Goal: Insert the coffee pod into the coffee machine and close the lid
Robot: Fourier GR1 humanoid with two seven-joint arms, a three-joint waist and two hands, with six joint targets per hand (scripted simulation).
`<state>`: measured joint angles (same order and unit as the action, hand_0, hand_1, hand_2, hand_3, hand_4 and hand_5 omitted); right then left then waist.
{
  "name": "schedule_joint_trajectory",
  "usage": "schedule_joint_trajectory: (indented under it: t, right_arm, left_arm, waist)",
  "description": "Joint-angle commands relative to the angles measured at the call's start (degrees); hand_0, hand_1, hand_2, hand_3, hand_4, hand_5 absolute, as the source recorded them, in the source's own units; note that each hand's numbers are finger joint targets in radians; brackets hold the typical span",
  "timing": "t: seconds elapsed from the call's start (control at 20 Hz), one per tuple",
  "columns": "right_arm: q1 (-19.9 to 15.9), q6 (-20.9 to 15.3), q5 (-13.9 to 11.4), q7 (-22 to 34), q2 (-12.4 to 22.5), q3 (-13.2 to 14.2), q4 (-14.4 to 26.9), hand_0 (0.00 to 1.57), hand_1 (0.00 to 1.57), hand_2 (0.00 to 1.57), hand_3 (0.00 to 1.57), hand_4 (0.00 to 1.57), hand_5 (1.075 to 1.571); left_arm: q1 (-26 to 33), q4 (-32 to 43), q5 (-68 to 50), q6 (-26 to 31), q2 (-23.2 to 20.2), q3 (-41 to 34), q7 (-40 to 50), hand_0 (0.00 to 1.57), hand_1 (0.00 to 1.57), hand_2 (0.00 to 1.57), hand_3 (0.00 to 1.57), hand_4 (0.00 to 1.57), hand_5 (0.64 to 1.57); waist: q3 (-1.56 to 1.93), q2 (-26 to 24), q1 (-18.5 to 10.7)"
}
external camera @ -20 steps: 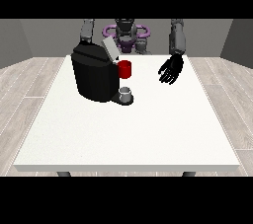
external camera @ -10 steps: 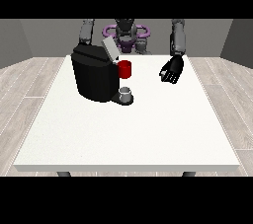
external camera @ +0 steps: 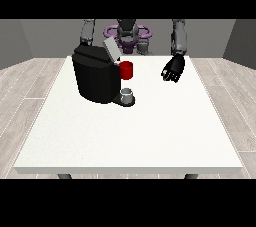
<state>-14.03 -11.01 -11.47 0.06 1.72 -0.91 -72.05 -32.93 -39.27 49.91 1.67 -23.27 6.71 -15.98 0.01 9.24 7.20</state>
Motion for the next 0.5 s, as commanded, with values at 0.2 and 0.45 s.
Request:
schedule_joint_trajectory:
  t: [0.2, 0.45]
  right_arm:
    - [1.42, -0.88, 0.06, -2.57, 0.54, 1.77, 3.84, 0.00, 0.00, 0.00, 0.00, 0.00, 1.571]
    - [1.61, 1.17, 0.61, -1.38, 1.08, 1.75, 6.09, 0.00, 0.00, 0.00, 0.00, 0.00, 1.571]
  left_arm:
    - [-2.70, -1.07, -5.55, 5.74, 1.28, -4.68, -4.67, 1.45, 1.45, 1.43, 1.36, 0.52, 1.571]
    - [-5.18, -4.04, -5.47, 15.09, 3.41, -2.66, -0.74, 1.38, 1.38, 1.38, 1.33, 0.49, 1.571]
  waist:
    - [-0.01, -2.70, -1.59]
    - [0.00, -7.75, -2.30]
